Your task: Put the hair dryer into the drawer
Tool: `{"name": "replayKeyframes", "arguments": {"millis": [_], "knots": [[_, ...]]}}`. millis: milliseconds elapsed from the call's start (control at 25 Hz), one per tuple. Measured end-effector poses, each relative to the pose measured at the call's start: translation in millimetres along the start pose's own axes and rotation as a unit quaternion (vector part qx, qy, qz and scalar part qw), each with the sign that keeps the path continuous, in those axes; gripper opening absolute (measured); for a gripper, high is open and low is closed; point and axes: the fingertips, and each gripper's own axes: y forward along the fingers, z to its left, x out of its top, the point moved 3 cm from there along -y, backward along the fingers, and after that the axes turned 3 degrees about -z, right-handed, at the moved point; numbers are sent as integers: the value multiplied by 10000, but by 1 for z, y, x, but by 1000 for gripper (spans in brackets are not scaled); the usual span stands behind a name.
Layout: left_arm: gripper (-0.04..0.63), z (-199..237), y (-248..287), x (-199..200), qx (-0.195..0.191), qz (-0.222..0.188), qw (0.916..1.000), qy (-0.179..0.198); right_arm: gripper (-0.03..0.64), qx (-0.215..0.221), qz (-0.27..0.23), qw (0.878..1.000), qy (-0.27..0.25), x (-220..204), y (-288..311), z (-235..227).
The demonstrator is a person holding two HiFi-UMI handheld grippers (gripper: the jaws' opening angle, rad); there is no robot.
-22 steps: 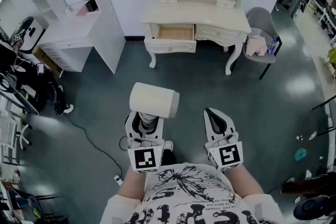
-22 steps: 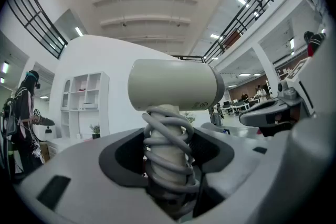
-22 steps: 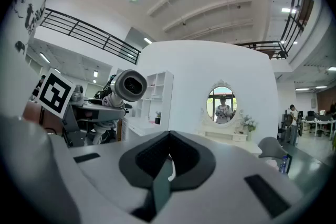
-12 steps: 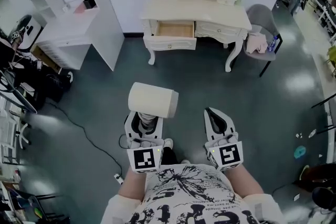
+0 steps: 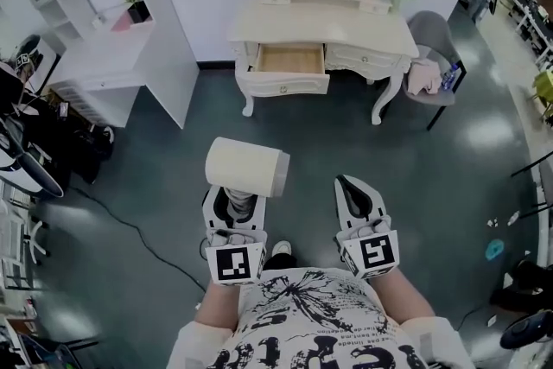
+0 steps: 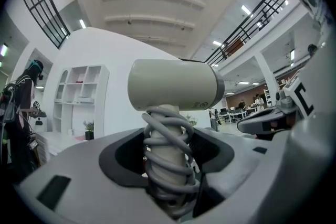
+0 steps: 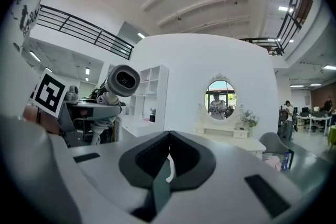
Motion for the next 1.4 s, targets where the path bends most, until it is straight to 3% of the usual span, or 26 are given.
{"name": "replayKeyframes", "arguments": {"millis": [400, 760, 1200, 1400], "knots": [[256, 88, 72, -13, -87, 64, 9999, 42, 17, -218, 197, 9996, -10, 6, 105, 7], [258, 117, 135, -41, 131, 231, 9996, -83, 17, 32, 272, 9996, -12, -9, 179, -21], [258, 121, 296, -48, 379, 260, 9989, 28, 17, 299, -3, 9995, 45, 2, 311, -140], [258, 119, 374, -55, 472, 171, 9987, -122, 17, 306, -77, 9995, -39, 3, 368, -200]]}}
